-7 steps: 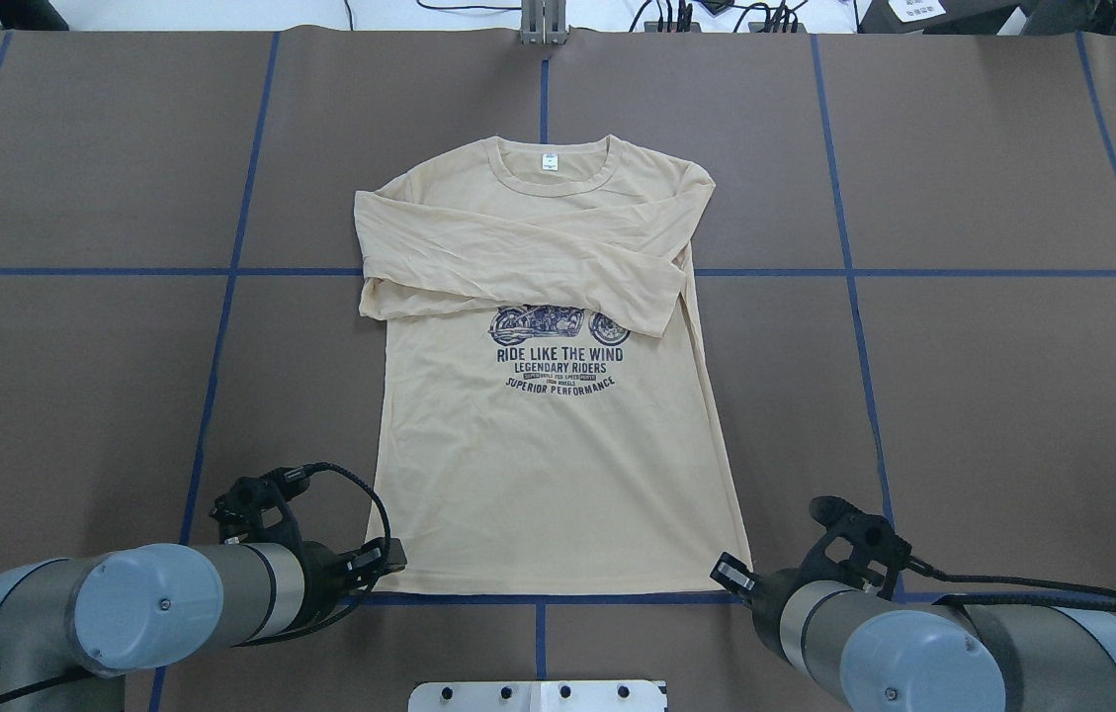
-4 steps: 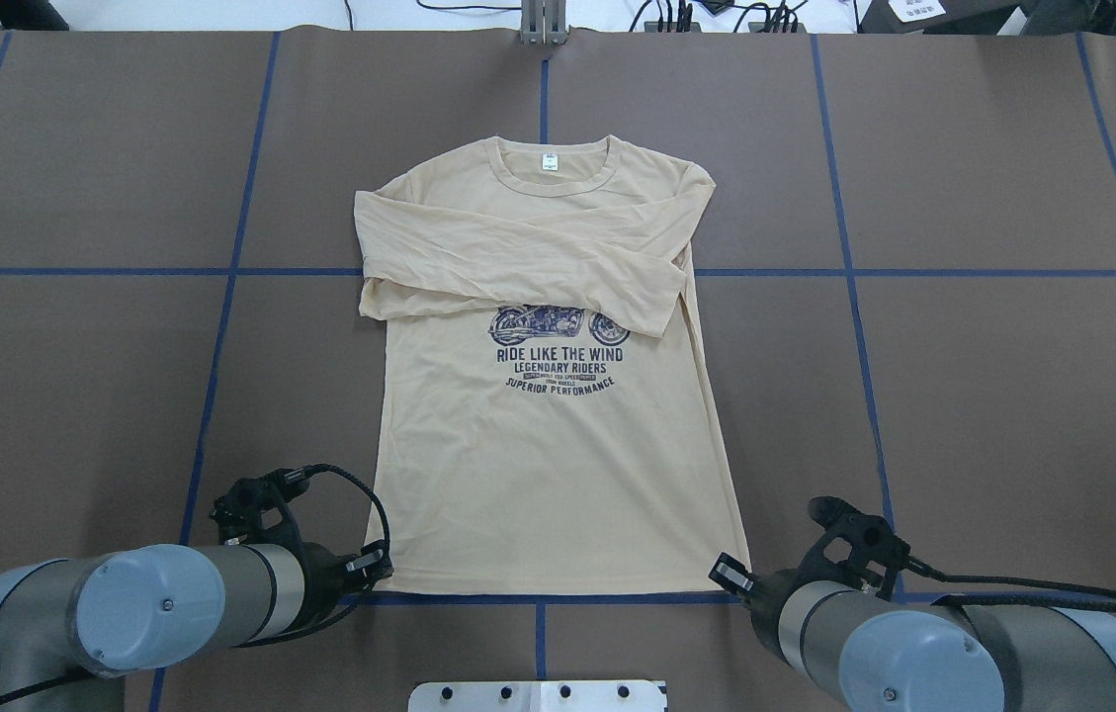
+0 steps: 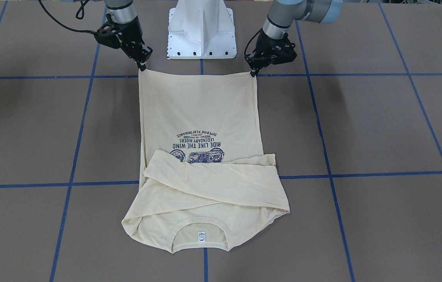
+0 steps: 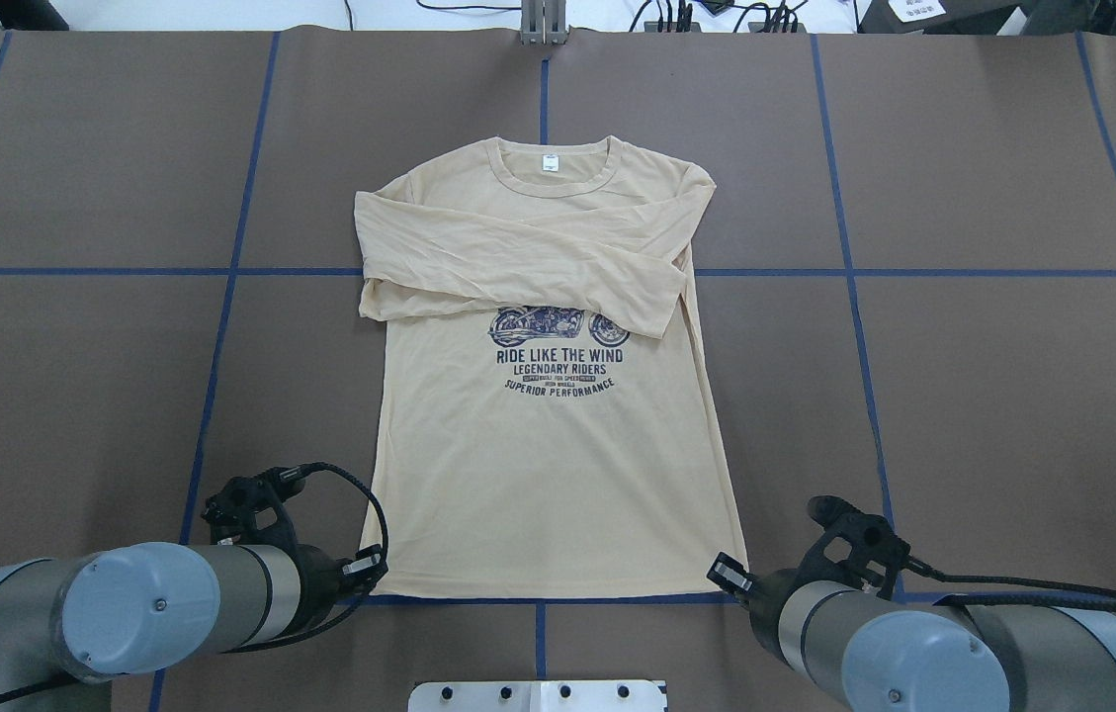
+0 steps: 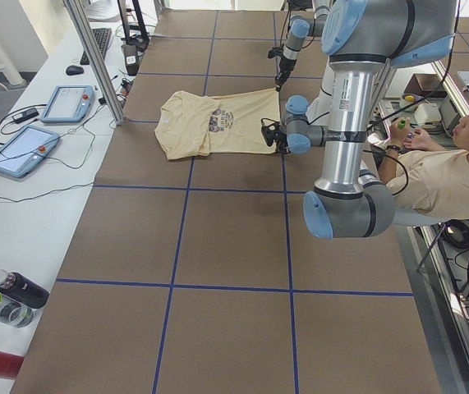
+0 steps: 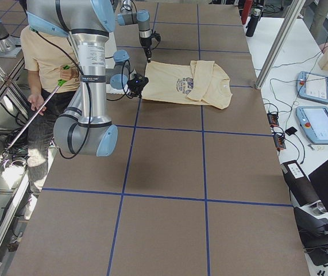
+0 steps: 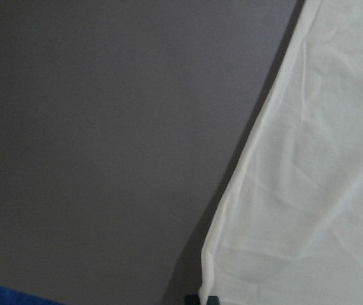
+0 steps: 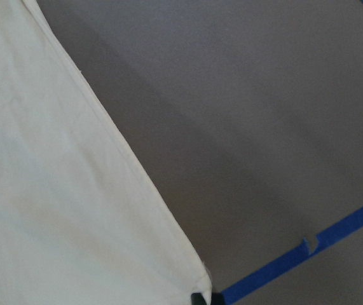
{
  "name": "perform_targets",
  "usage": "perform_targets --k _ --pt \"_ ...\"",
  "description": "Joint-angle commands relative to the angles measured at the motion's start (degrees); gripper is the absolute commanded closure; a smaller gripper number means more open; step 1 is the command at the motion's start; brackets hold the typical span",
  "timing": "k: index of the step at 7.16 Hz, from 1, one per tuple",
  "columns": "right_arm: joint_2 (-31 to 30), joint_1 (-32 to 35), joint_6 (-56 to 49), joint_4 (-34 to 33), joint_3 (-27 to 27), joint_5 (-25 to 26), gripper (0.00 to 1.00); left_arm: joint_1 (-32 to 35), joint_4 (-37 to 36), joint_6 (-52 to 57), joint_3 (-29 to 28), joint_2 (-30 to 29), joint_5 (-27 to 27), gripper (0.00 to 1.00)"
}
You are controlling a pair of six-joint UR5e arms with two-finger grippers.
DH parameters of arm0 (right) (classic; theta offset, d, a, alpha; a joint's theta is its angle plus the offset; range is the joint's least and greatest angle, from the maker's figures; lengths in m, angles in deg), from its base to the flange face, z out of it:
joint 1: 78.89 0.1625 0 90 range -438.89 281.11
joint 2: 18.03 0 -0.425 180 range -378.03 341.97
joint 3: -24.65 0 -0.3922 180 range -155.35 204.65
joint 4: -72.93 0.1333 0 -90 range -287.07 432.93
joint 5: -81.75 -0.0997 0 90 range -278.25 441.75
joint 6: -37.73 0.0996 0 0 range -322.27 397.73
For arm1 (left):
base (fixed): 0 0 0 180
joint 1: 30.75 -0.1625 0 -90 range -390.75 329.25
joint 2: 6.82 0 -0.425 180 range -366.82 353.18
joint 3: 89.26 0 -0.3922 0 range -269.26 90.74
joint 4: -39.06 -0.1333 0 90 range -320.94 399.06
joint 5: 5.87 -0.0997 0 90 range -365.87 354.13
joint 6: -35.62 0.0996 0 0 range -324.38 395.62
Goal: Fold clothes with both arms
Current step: 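Grasp both hem corners with the left and right grippers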
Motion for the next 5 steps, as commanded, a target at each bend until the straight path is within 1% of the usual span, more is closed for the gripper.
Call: perform_targets --k 1,2,3,4,5 --pt "-0.6 -1.3 1.4 -0.9 -4.2 -1.1 1.0 -0.1 -1.3 -3.3 4.3 0.5 2.8 1.0" --pt "-0.6 -2.0 2.2 -5.0 -8.2 -2.1 1.0 -0.1 -1.3 -3.3 7.0 1.6 3.4 1.0" --pt "-0.4 -2.2 2.3 -7.6 -9.6 -2.6 1.0 -0.1 -1.4 -3.9 10.5 2.7 3.4 1.0" --pt "0.3 -0.8 2.2 -7.7 -9.8 -2.7 1.0 0.8 -1.4 -3.9 12.4 2.9 3.5 1.0" --pt "2.0 2.8 2.1 -7.9 -9.3 -5.0 1.0 4.1 -1.3 -3.6 13.0 2.4 5.2 1.0"
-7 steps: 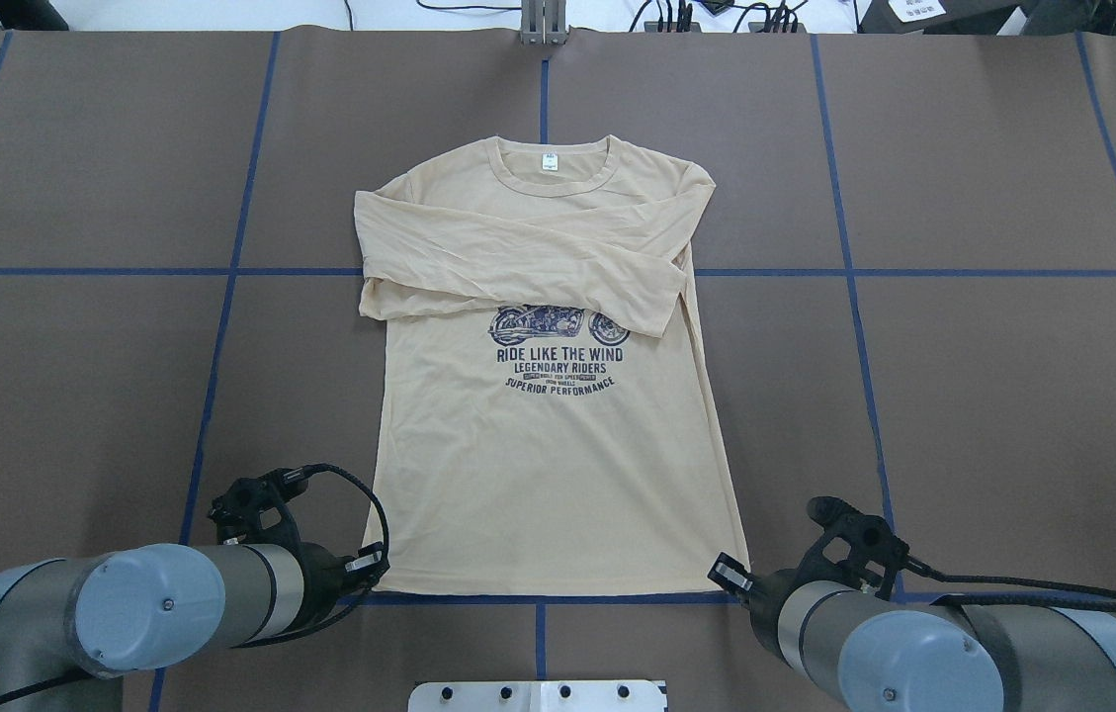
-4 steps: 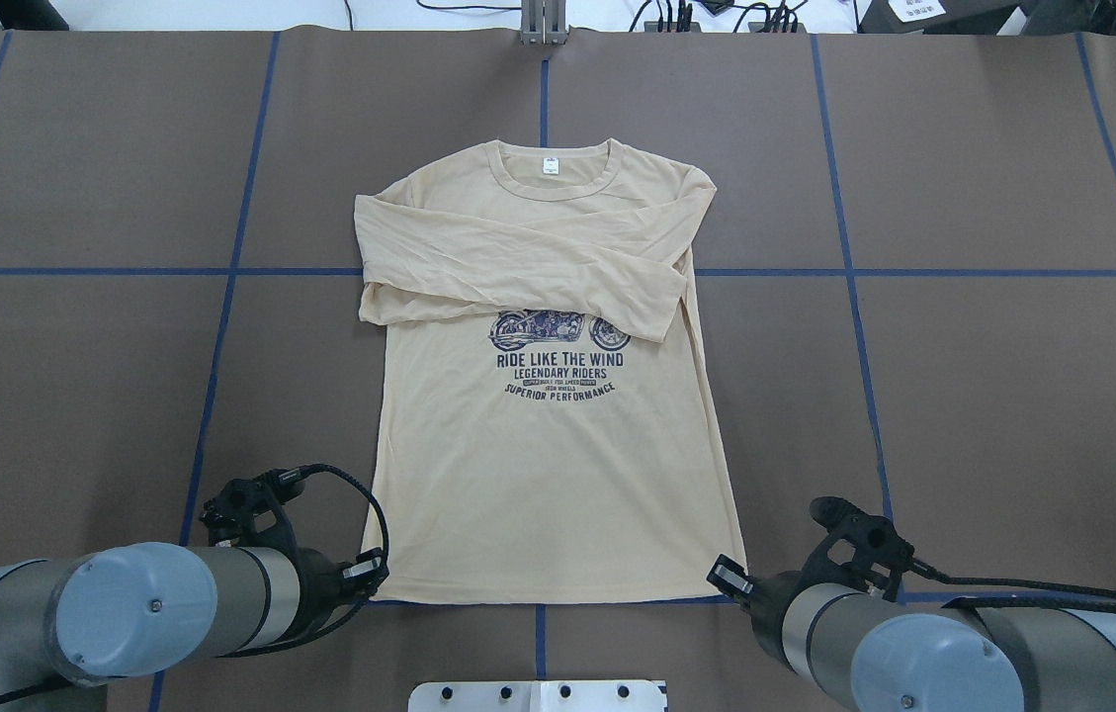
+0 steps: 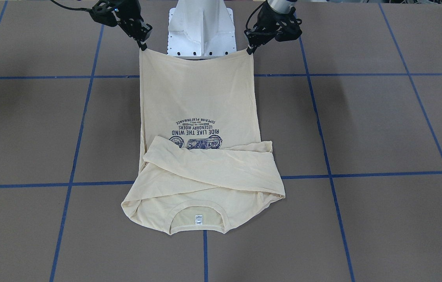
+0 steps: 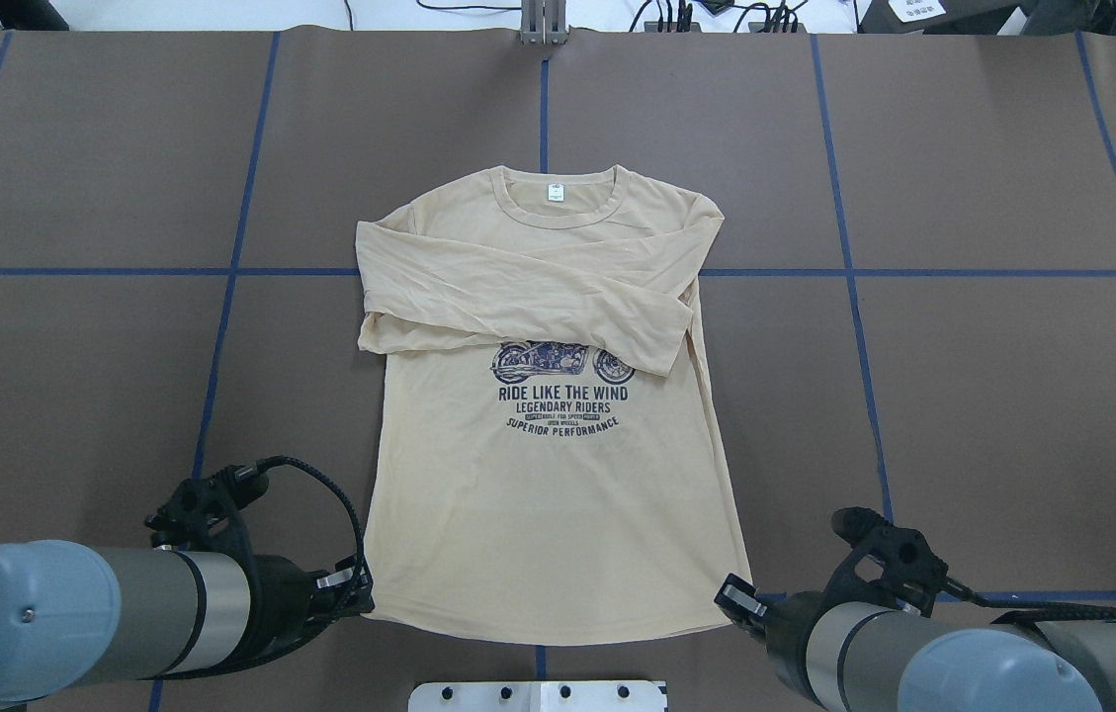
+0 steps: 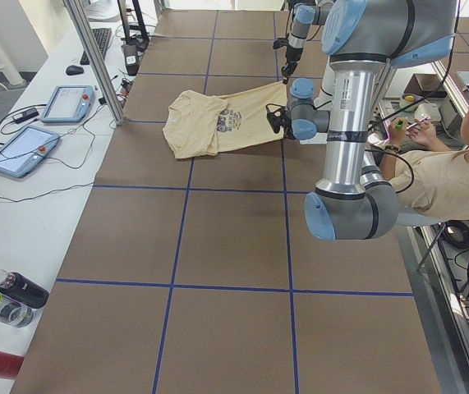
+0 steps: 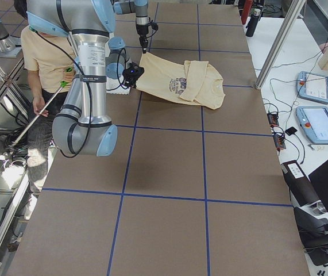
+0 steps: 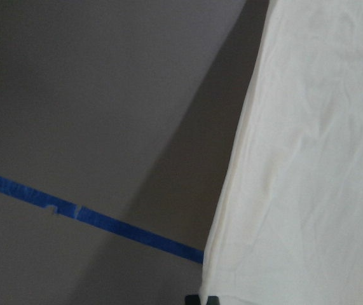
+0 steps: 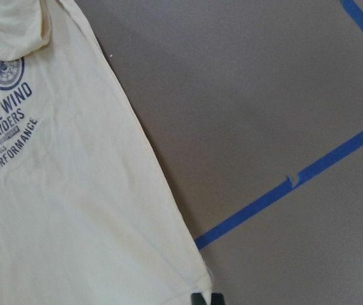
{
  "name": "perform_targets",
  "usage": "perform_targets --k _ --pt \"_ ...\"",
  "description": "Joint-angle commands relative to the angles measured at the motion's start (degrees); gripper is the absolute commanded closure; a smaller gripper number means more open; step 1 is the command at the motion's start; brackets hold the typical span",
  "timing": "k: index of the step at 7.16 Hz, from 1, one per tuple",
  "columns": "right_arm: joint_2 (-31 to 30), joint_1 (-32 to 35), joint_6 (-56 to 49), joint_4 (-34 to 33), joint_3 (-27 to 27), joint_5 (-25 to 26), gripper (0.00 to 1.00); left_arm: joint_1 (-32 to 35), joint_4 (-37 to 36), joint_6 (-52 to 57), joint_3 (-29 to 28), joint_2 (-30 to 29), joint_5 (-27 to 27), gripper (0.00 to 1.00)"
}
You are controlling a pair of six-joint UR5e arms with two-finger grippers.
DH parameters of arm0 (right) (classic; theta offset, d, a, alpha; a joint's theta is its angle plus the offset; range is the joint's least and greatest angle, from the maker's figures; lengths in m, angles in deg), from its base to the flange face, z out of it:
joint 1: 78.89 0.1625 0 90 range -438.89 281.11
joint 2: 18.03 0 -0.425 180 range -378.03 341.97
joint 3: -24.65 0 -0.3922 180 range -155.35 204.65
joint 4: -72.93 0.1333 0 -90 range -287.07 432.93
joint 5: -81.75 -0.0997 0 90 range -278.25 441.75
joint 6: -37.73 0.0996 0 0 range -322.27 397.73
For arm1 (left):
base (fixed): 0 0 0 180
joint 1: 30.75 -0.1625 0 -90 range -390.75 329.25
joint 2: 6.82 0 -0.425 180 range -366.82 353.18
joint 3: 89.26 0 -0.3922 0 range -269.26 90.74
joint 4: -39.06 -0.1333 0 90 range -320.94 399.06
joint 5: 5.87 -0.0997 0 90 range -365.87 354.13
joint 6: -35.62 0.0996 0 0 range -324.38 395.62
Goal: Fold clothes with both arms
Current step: 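Lift the hem with both grippers and fold it toward the collar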
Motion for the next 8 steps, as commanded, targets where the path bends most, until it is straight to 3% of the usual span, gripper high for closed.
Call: perform_targets --k 1,3,5,6,8 --pt "3.6 9.8 -0.5 -1.7 1.3 -8.2 1.0 10.0 0.1 2.4 0.9 -0.5 5.4 1.0" --pt "13.7 23.2 -6.1 -5.3 8.9 -17.8 1.0 20.1 0.1 11.1 -8.2 -5.9 7.6 1.0" --pt "15.6 33.8 -16.2 -5.9 15.1 -22.3 1.0 25.8 0.1 14.8 -15.8 -11.1 9.5 1.0" --pt "17.3 38.3 -19.3 -6.0 17.9 -25.2 1.0 27.4 0.1 14.8 -16.7 -12.5 9.6 1.0" --pt "24.1 40.6 -21.7 -5.4 27.9 -24.9 1.0 29.3 0.1 14.8 -22.5 -17.9 9.5 1.0"
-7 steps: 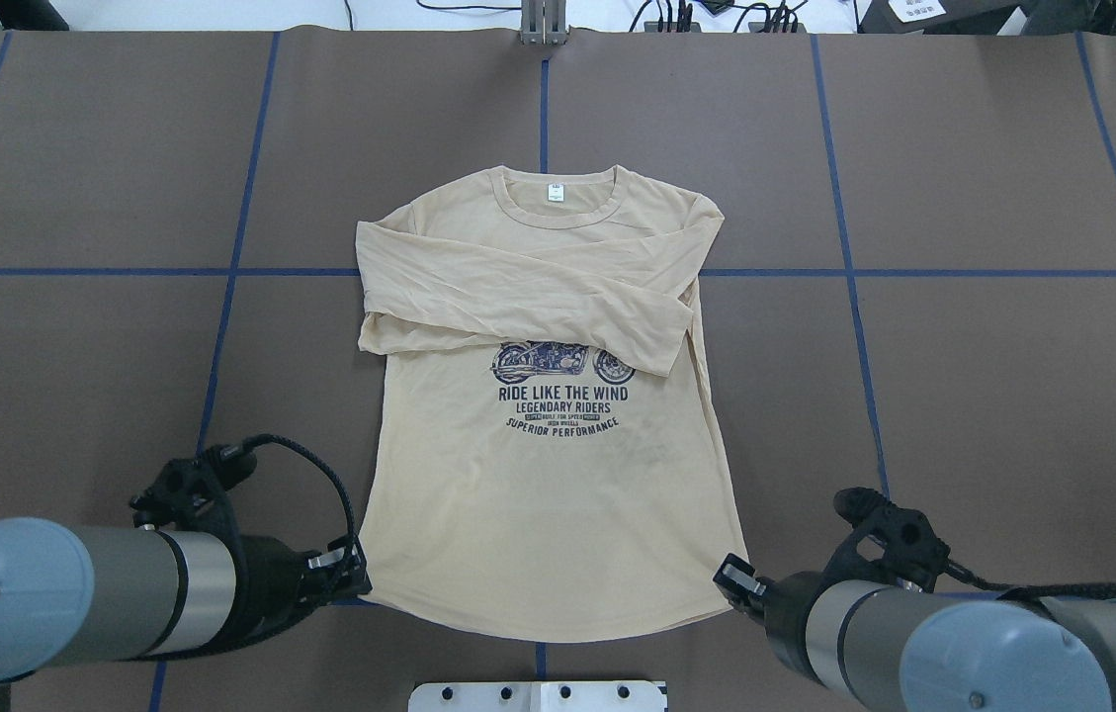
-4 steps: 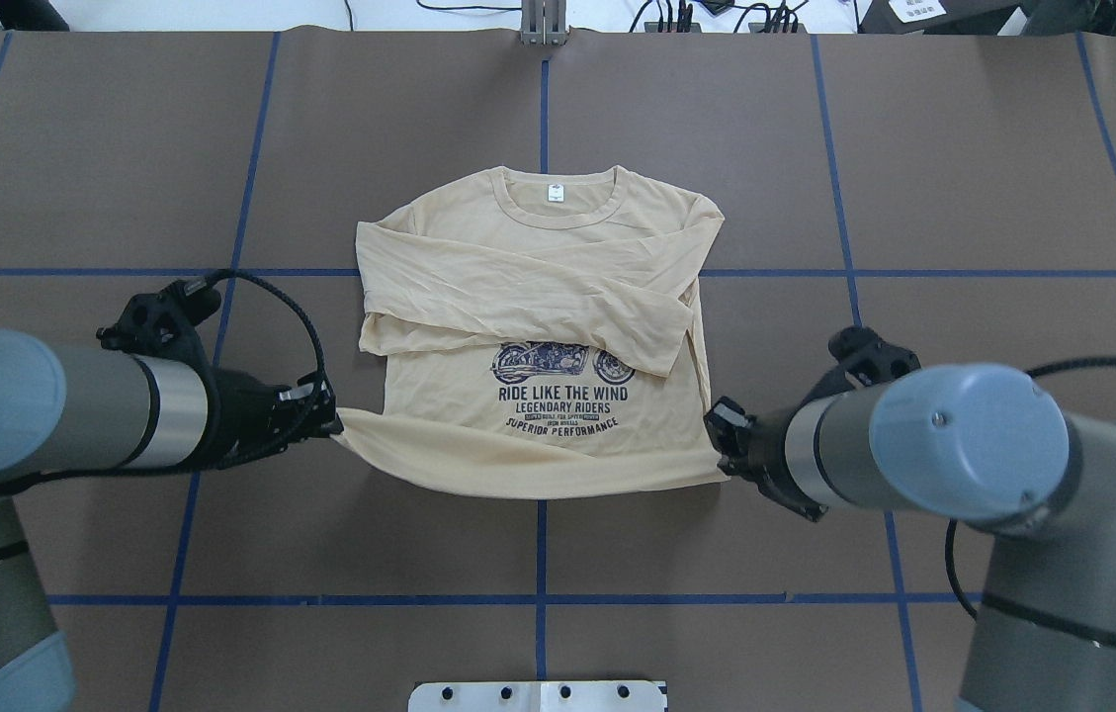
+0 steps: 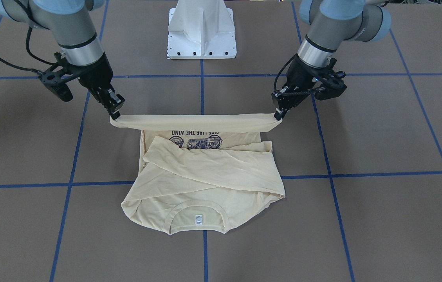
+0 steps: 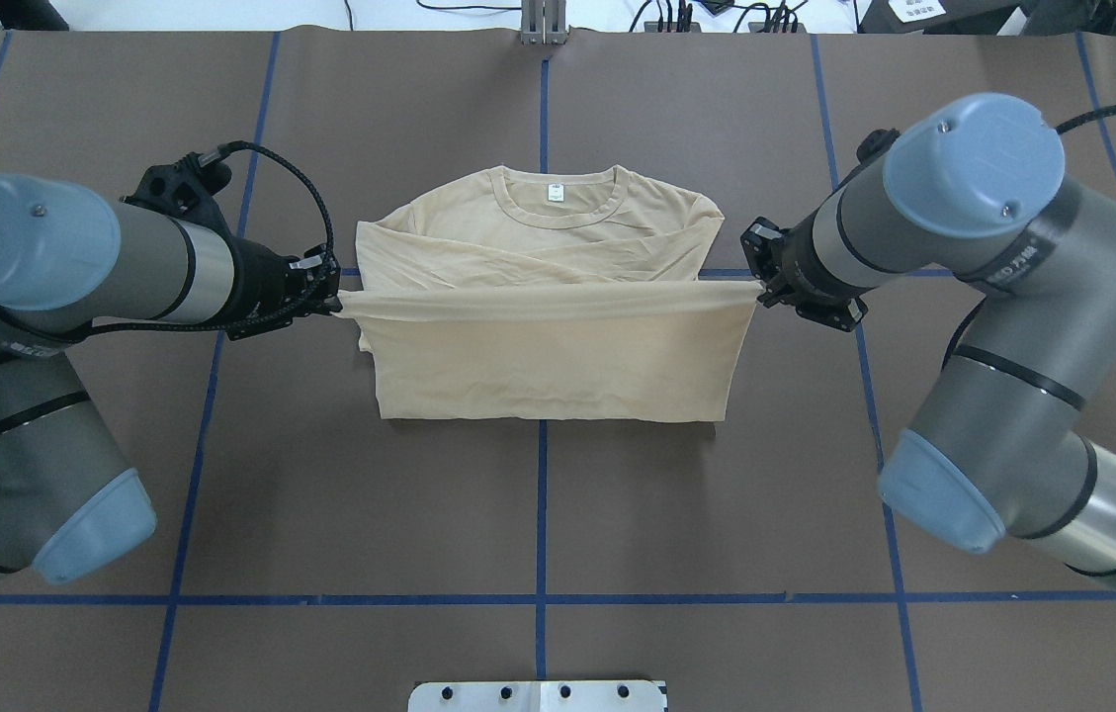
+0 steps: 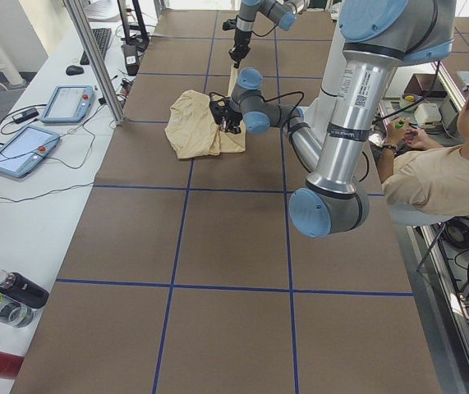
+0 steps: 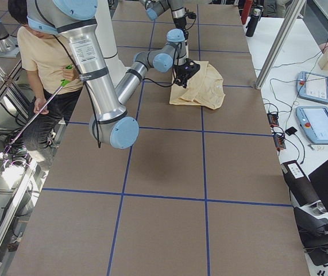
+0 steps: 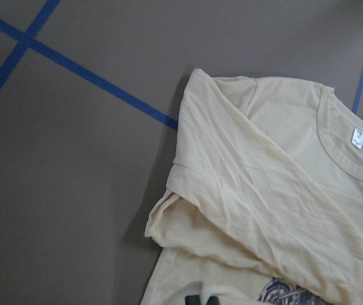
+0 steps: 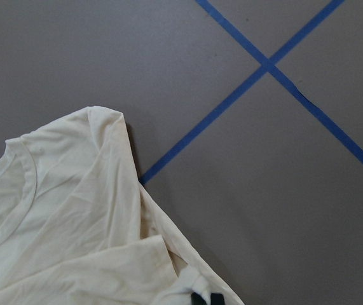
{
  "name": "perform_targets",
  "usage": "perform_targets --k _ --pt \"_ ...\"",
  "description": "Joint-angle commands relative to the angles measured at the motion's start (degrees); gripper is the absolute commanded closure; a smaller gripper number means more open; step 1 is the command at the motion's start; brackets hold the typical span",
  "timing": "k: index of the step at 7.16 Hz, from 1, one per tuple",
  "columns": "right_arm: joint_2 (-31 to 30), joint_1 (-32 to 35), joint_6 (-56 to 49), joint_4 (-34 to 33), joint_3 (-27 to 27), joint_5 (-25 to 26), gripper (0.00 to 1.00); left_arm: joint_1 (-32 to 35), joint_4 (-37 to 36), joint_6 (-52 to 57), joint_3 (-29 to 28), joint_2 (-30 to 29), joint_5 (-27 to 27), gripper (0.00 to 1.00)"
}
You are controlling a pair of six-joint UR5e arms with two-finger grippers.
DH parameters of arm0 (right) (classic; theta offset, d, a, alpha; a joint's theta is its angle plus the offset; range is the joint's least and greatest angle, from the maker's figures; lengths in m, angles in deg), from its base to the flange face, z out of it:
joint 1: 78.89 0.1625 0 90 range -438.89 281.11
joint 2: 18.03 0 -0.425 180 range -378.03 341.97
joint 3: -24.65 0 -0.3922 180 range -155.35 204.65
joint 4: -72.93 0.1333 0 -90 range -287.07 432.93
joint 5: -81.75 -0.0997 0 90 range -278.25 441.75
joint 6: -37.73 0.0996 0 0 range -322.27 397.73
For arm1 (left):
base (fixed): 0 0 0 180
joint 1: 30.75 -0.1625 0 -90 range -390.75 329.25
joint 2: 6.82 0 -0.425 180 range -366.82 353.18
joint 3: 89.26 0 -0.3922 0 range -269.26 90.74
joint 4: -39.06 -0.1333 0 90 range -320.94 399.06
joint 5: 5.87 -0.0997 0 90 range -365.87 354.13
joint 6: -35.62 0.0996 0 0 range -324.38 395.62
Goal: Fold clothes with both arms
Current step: 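Lift the hem with both grippers and fold it toward the collar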
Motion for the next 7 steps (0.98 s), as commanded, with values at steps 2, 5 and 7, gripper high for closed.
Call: perform_targets --k 2,5,7 --pt "9.4 4.9 -8.7 0.6 15.1 -0.3 1.0 2.8 0.9 2.0 -10.9 -7.2 -0.2 1.0" --pt "16.9 5.1 -10.9 14.0 35.4 0.2 1.0 5.7 3.3 5.5 -20.3 -12.7 -0.6 1.0" --pt "20.1 5.0 -11.0 16.5 41.9 0.7 1.0 6.1 9.7 5.6 -28.0 -14.9 -3.8 1.0"
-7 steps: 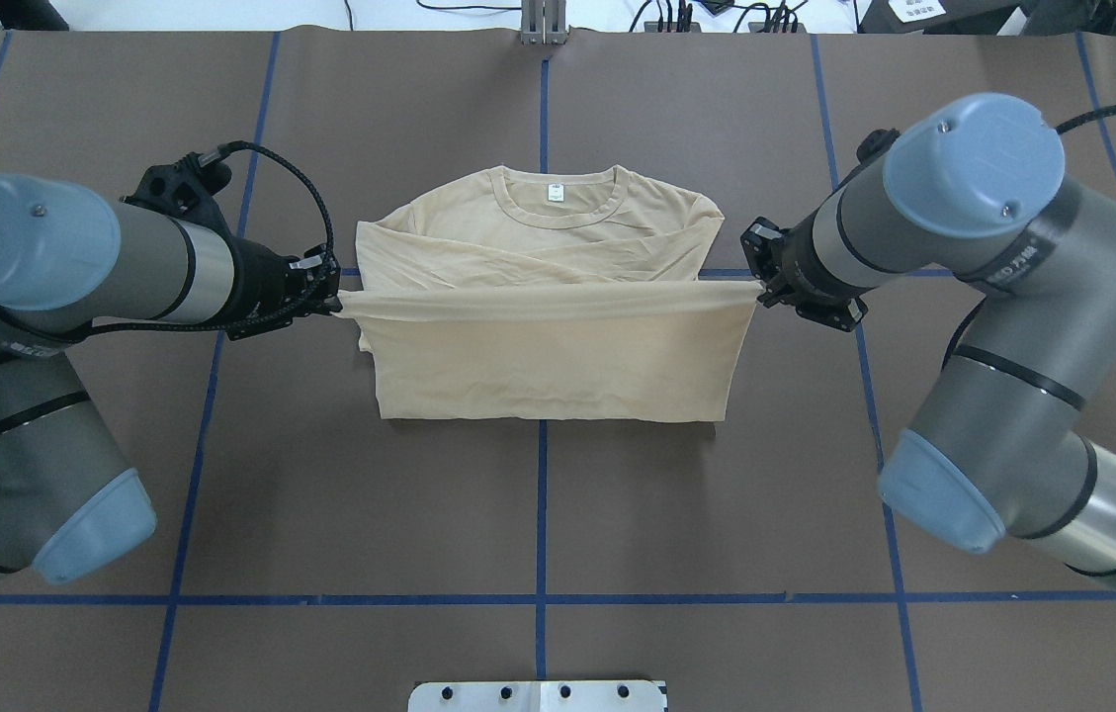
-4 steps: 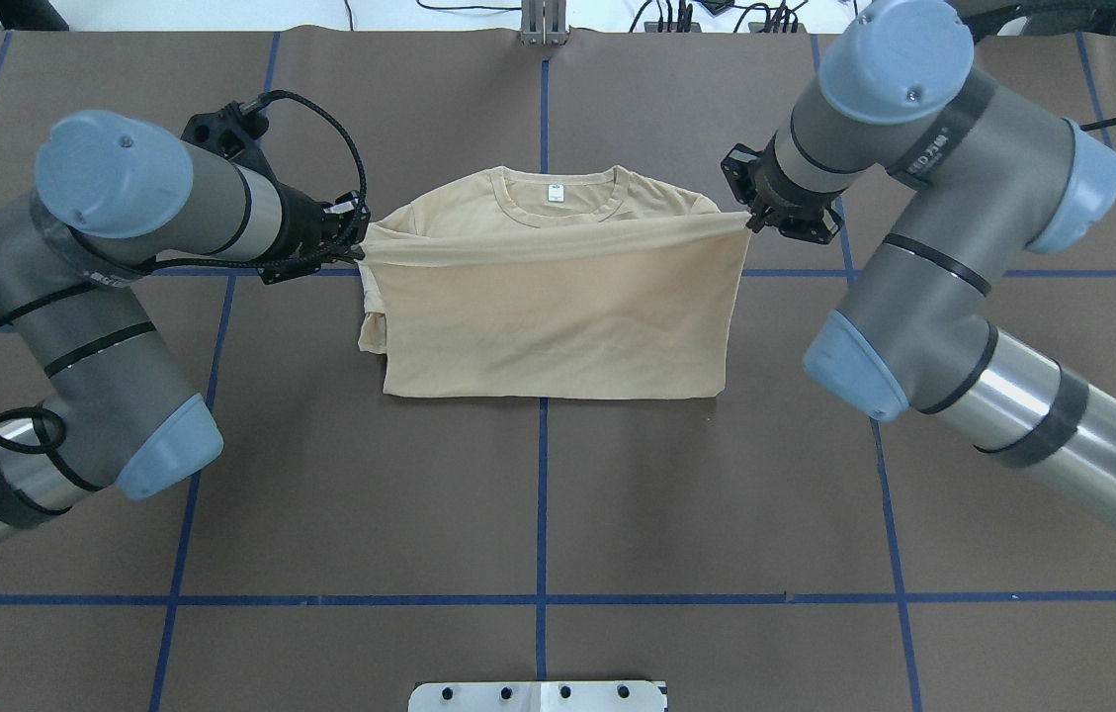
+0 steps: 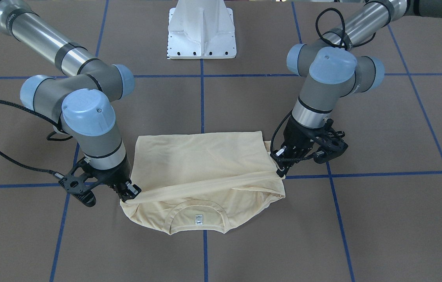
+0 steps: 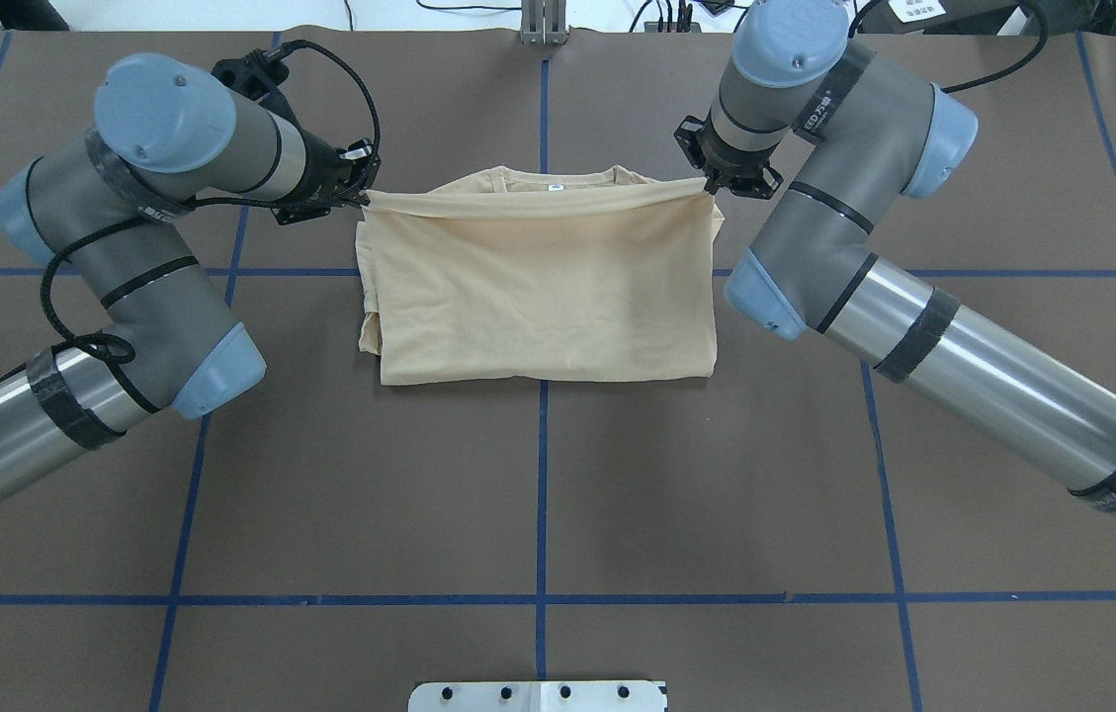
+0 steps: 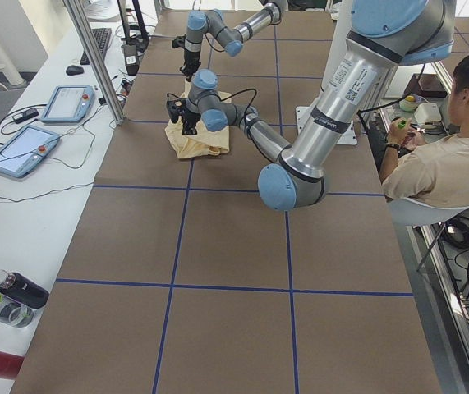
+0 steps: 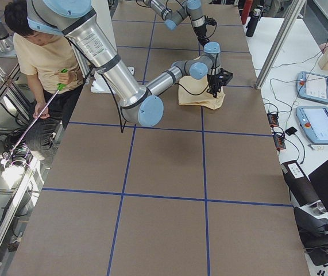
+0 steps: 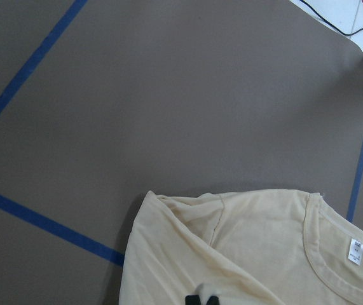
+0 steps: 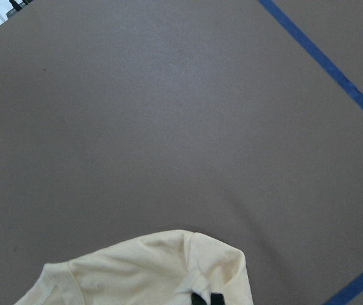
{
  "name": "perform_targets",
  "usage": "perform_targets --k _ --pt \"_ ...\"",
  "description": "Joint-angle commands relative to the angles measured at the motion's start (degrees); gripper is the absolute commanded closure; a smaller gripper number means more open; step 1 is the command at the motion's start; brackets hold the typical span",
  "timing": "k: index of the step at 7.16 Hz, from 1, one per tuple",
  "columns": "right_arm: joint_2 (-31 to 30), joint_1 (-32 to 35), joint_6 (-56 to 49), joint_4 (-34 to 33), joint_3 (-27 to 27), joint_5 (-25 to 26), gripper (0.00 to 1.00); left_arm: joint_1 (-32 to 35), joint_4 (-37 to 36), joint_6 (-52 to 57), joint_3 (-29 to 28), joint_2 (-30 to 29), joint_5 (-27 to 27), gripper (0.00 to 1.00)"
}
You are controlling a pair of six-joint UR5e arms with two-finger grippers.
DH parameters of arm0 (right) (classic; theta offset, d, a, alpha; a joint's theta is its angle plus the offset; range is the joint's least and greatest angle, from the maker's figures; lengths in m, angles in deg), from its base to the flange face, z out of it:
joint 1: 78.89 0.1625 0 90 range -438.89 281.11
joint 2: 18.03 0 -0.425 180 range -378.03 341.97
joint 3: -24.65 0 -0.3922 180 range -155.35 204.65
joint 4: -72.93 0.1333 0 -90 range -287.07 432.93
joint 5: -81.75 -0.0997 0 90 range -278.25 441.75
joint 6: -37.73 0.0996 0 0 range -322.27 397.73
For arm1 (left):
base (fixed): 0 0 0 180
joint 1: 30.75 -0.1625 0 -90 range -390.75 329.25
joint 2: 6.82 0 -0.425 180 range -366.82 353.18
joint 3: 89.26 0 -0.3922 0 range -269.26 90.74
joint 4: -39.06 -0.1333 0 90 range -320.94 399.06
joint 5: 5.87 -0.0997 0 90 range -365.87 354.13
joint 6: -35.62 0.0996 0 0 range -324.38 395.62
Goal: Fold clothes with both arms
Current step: 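Lay the hem down near the collar and open both grippers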
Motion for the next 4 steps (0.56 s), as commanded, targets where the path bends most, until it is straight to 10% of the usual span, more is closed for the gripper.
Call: perform_targets --k 1,4 --pt "2.0 -0.2 -0.3 4.2 7.0 0.2 1.0 0.2 5.2 0.5 -7.4 -2.3 -2.2 1.0" --pt "1.9 -1.4 -0.3 6.6 9.0 0.3 1.0 0.2 9.5 0.6 -11.3 -2.4 -3.1 1.0"
